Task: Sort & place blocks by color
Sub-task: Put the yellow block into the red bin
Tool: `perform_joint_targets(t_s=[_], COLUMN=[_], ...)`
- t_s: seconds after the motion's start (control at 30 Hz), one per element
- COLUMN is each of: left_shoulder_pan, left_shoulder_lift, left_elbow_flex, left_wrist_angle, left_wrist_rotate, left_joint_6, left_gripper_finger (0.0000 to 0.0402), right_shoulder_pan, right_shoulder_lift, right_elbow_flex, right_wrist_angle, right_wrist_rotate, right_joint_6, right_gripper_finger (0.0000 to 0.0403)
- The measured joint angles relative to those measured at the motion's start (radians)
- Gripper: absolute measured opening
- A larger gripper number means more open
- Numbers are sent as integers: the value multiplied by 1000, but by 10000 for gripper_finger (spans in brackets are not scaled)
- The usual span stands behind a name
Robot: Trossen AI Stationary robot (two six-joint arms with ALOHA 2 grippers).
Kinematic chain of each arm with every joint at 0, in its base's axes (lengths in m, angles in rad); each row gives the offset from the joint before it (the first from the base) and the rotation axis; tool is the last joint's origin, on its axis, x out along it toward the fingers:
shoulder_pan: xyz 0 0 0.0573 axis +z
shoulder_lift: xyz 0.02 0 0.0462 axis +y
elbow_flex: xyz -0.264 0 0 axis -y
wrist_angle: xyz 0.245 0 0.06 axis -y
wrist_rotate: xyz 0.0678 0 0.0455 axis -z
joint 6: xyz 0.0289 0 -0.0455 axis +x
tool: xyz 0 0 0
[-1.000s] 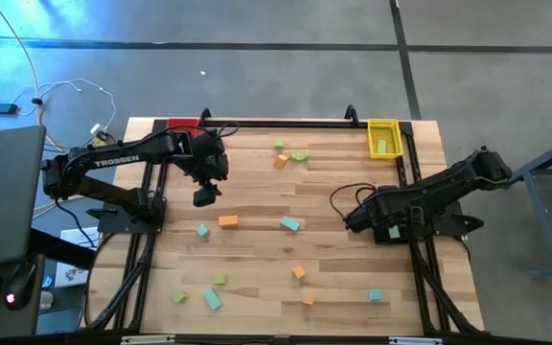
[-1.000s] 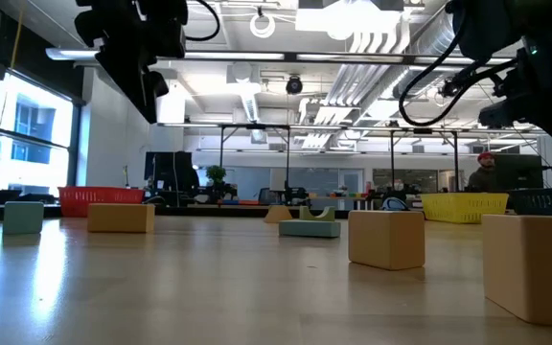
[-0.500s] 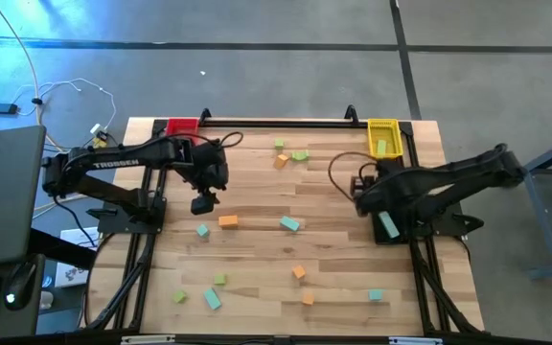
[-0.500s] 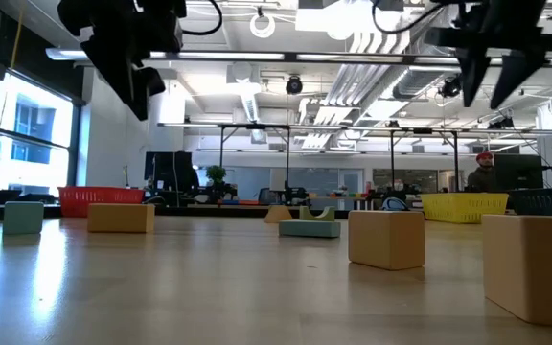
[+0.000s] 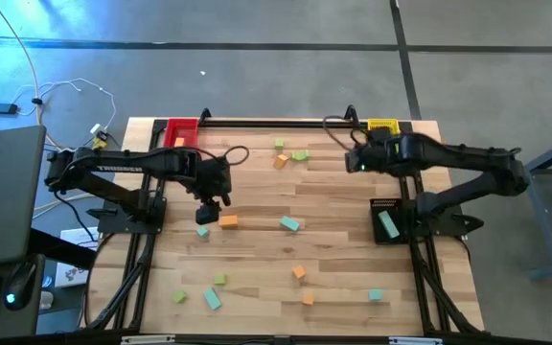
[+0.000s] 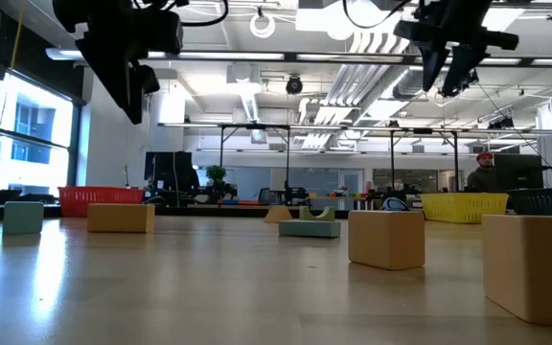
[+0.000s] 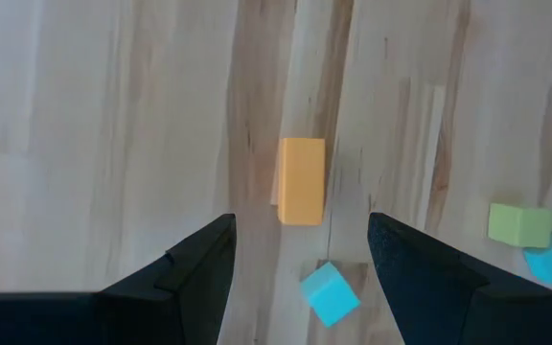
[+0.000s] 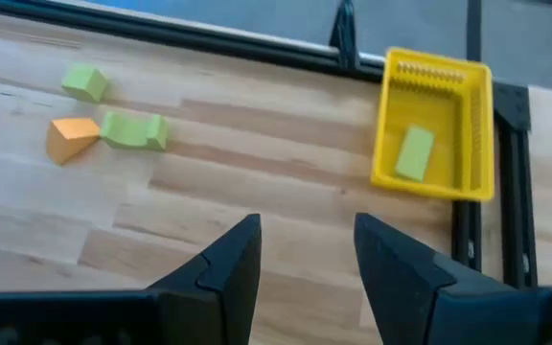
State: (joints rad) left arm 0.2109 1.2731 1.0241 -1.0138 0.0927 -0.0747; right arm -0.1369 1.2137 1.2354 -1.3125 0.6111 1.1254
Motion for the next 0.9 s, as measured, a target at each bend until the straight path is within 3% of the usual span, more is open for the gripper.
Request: perform_joint_targets(t_s=[0.33,0.63,0.9], left_shoulder_pan=[-79,-121,-142], left_shoulder_lift=[143,281,388], left_elbow_flex=[0,0,0], left_wrist_angle=[53,127,148], left_wrist_rotate=[-12,-12,-94], left_joint_6=[-76,-98,-155], left_gripper_finger=[223,223,223], right_shoulder_pan=[-104,-128,-132], right_shoulder_lift=[1,1,1], right_elbow_flex=[110,157,158], right_wrist_angle=[58,55,54], right_wrist_rotate=[-20,-21,-20], right_joint_6=[-322,-447,-500], right_gripper_finger=[156,156,156])
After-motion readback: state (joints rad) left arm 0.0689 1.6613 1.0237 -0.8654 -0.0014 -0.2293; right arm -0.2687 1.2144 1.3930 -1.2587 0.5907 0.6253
